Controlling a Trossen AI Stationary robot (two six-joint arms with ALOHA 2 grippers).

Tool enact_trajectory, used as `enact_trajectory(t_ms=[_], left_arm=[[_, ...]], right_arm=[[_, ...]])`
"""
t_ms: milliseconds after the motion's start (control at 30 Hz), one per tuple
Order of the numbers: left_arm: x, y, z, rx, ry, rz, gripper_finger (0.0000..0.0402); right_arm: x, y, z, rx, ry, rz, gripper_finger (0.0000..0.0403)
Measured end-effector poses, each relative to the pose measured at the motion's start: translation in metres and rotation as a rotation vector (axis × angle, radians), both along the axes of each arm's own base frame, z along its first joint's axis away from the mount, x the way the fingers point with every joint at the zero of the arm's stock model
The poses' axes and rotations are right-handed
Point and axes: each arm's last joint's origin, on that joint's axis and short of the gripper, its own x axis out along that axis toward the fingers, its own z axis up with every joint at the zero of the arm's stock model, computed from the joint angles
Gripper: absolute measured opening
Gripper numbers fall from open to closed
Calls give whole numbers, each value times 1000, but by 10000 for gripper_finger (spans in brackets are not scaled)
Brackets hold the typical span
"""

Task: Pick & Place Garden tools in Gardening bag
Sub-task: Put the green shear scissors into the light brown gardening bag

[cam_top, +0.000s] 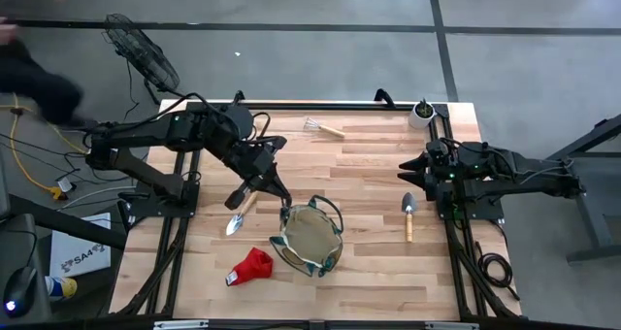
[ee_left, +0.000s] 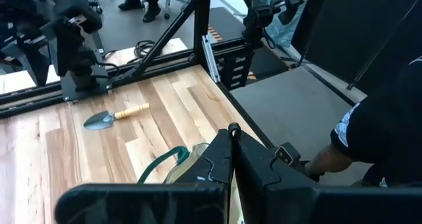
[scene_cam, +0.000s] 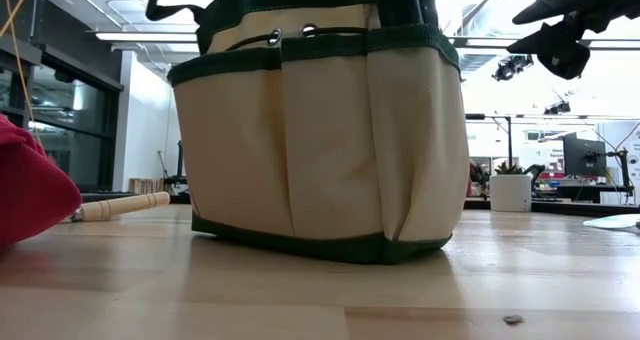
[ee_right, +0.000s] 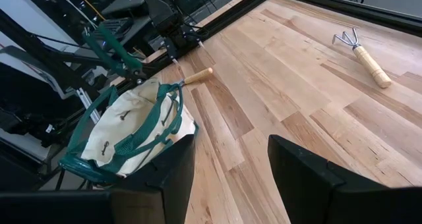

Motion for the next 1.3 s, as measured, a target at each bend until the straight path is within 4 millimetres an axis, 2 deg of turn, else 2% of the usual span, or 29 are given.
enact_trajectory(t_ms=[667,933,1300], left_arm=[[1,0,6,20,-80,-12,0],[6,0,-6,16,-87,-14,0],[-3,0,-1,17,-118,-14,0]], right_arm=[[0,0,0,0,0,0,184],[0,0,0,0,0,0,184],[0,0,0,0,-1,1,184]])
